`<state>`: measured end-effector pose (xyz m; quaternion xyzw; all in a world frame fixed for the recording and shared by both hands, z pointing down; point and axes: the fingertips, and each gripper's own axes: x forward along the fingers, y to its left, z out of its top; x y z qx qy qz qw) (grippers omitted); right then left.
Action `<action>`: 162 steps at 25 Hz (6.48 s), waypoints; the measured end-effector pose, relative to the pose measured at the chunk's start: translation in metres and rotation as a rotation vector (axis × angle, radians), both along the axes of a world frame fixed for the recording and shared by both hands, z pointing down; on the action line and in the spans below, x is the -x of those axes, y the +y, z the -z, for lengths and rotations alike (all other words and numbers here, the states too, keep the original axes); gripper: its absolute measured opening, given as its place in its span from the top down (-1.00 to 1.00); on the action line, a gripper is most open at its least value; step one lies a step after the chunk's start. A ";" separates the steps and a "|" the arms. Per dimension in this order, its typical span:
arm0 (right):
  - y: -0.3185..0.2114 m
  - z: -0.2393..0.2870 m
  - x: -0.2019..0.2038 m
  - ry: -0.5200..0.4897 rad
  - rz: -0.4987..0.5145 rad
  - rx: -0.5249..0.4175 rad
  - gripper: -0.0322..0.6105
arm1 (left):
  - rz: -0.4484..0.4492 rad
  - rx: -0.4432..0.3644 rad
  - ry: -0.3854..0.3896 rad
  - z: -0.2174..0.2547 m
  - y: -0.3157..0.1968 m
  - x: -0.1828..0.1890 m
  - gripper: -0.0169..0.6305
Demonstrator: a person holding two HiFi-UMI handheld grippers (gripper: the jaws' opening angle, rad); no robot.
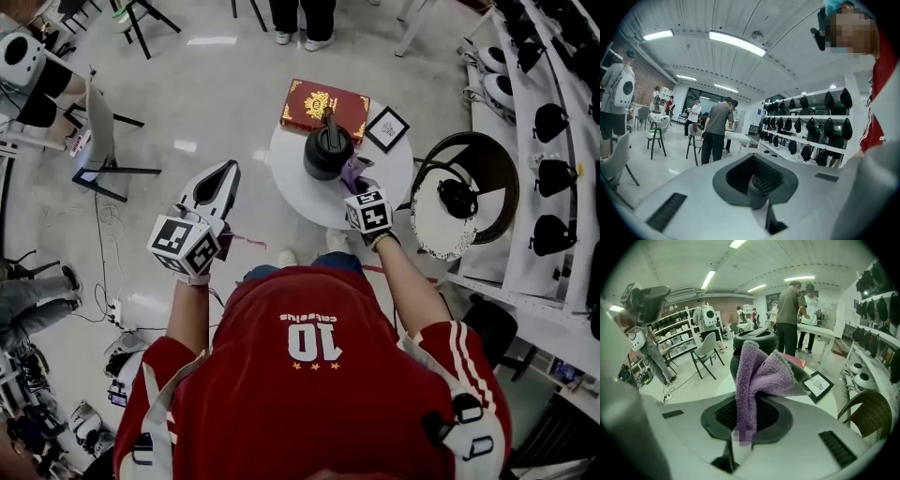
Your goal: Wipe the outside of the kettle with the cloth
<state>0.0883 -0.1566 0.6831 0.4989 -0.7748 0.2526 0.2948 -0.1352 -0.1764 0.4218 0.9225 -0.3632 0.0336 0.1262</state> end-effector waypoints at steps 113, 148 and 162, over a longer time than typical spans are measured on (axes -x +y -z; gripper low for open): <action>-0.088 -0.042 -0.078 0.058 0.494 -0.006 0.72 | 0.330 -0.012 -0.081 -0.012 0.002 -0.111 0.92; -0.006 -0.044 -0.024 0.040 0.336 0.068 0.72 | 0.244 -0.005 -0.035 0.000 0.034 -0.038 0.92; 0.016 -0.051 0.017 0.027 0.140 0.035 0.72 | 0.178 -0.010 -0.024 0.002 0.055 0.021 0.92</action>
